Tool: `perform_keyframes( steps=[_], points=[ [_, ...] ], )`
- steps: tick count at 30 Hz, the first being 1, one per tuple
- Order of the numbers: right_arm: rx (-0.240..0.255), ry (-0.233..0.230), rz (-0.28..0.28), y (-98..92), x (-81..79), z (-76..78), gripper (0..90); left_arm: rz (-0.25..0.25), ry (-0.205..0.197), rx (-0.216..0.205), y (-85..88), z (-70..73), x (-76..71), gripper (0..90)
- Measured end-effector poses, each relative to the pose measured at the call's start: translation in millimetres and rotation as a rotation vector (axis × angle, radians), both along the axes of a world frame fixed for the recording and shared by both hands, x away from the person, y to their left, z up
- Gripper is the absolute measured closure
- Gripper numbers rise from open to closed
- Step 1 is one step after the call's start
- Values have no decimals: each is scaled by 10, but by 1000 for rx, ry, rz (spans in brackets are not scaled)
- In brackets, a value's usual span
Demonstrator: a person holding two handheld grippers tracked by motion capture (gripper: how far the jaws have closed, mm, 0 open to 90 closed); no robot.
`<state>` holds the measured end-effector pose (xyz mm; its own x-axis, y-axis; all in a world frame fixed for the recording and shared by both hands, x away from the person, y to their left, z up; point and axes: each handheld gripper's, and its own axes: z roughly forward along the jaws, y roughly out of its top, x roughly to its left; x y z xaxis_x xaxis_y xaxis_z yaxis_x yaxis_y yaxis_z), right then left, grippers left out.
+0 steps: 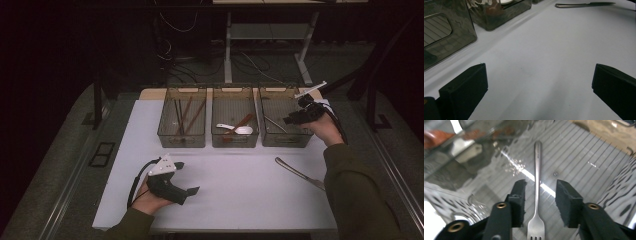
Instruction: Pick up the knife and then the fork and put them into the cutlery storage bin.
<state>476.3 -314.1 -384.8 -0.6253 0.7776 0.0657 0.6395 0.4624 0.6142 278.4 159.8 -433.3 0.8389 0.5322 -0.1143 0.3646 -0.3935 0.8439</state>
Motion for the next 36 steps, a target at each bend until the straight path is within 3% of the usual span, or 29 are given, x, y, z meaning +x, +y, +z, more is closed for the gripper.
perform_keyframes(
  steps=[7, 17, 31, 36],
  points=[
    [79, -54, -12, -19, -112, 155, 466, 0, -1, 0, -1, 3, -3, 0],
    [125, -102, -3, 35, -225, 267, 366, -1, 4, 1, 5, -3, 2, 0],
    [219, -176, 0, -77, -509, 346, 348, -1, 4, 3, 1, -6, -3, 0],
    [239, -205, 27, -118, -670, 392, 345, 1, 4, 6, 4, -9, -1, 0]
  ],
)
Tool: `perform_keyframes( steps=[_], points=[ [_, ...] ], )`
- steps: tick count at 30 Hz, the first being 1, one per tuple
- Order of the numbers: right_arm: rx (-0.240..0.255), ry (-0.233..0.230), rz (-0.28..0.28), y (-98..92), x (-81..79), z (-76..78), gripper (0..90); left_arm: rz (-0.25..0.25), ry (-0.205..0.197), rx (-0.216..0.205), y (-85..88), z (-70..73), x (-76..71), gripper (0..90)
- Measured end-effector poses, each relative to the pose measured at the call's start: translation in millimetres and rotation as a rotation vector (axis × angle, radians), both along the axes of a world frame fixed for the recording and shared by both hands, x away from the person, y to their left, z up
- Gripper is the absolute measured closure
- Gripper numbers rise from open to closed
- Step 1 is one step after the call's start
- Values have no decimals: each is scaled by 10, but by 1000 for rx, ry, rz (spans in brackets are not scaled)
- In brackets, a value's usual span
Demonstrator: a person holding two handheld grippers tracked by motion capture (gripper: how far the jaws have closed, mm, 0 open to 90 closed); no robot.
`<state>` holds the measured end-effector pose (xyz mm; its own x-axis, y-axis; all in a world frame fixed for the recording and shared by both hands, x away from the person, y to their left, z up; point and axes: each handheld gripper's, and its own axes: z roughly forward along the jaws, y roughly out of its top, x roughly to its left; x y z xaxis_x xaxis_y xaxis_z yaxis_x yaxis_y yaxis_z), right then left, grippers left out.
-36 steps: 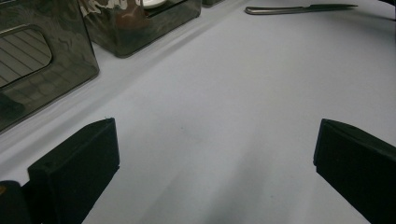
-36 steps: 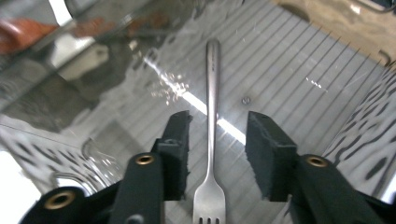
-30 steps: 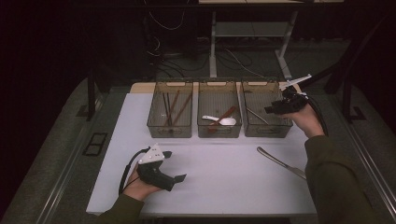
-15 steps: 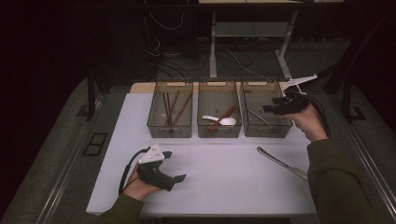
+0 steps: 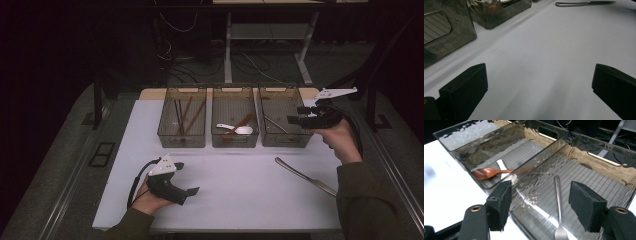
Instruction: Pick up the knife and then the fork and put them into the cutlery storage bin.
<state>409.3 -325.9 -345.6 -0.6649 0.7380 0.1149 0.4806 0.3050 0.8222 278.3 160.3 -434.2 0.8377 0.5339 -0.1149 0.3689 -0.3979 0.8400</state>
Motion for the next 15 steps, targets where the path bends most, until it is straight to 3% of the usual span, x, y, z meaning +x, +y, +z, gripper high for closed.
perform_keyframes(
  steps=[15],
  points=[
    [31, -23, 24, -161, -333, -41, 338, 0, 4, 10, -18, -12, -2, 0]
  ],
)
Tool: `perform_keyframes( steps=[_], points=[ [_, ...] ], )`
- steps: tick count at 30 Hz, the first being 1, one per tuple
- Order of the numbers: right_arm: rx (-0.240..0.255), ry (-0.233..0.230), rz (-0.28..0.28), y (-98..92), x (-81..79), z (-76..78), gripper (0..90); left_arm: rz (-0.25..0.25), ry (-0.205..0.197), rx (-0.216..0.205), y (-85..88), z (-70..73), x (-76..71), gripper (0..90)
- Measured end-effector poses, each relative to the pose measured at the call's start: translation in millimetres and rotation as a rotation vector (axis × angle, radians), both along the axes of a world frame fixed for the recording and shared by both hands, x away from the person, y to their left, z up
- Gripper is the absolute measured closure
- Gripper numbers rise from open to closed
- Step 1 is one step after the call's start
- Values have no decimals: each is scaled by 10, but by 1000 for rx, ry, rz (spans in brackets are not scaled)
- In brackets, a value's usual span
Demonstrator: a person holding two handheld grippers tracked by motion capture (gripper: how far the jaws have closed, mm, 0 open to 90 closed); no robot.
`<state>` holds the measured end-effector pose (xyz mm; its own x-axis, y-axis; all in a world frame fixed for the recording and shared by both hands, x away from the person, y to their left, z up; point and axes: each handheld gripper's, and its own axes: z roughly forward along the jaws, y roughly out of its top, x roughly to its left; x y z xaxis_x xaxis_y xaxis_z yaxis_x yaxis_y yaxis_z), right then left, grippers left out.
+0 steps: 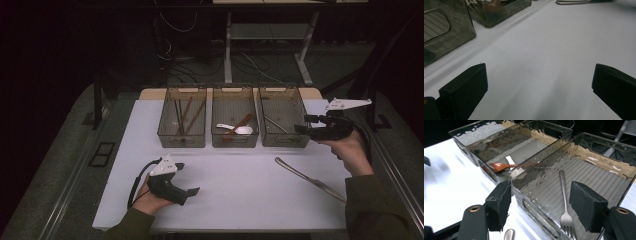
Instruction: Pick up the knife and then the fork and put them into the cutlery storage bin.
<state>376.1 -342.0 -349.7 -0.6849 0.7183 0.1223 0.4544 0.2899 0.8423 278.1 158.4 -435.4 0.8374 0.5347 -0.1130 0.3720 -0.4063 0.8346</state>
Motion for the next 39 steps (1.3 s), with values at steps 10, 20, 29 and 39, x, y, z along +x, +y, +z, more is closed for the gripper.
perform_keyframes(
  steps=[10, 20, 29, 39],
  points=[
    [-49, 18, 32, 53, -181, -72, 322, -2, -5, 1, 11, 8, -2, 0],
    [-93, 78, 61, 89, -340, -253, 321, 0, -13, 13, 9, 11, -9, 0],
    [-111, 81, 71, 115, -449, -286, 314, -1, -10, 13, 13, 10, -8, 0],
    [-178, 110, 59, 77, -553, -330, 304, 0, -8, 11, 13, 12, -10, 0]
  ],
)
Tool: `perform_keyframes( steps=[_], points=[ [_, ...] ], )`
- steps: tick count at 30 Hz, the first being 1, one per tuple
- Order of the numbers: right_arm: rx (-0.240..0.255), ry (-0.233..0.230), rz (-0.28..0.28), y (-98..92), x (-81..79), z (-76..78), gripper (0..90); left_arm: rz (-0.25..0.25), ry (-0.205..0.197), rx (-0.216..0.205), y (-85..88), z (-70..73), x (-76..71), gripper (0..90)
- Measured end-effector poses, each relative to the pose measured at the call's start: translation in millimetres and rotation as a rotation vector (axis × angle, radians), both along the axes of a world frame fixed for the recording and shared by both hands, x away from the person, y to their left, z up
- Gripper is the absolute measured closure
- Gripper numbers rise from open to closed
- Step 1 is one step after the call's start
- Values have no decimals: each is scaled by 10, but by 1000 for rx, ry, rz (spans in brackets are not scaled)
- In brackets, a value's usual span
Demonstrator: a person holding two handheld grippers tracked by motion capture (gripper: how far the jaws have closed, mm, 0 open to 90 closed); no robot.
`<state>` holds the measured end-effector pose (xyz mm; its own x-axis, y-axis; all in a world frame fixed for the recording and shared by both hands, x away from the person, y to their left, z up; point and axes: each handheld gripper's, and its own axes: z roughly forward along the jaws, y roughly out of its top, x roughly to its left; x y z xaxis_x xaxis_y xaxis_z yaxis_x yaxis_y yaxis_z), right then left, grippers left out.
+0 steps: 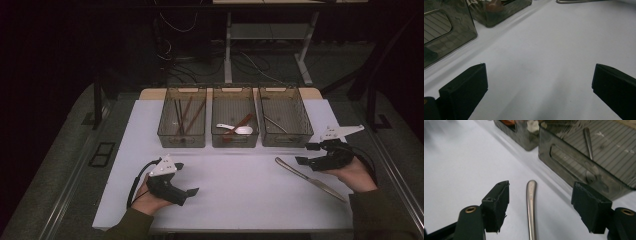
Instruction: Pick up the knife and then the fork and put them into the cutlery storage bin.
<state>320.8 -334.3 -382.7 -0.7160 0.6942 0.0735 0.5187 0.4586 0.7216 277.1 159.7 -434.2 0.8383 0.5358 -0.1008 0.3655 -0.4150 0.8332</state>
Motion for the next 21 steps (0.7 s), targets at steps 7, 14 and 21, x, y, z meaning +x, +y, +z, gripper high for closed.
perform_keyframes(
  steps=[7, 14, 21],
  points=[
    [-45, 26, -6, -26, -63, -27, 304, -3, 3, 1, -6, -1, 2, 0],
    [-123, 102, -11, -16, -72, -68, 334, -4, 6, -5, -6, 1, 3, 0],
    [-206, 149, 28, 53, -64, -134, 388, -4, 7, -7, -11, -1, 3, 0]
  ],
)
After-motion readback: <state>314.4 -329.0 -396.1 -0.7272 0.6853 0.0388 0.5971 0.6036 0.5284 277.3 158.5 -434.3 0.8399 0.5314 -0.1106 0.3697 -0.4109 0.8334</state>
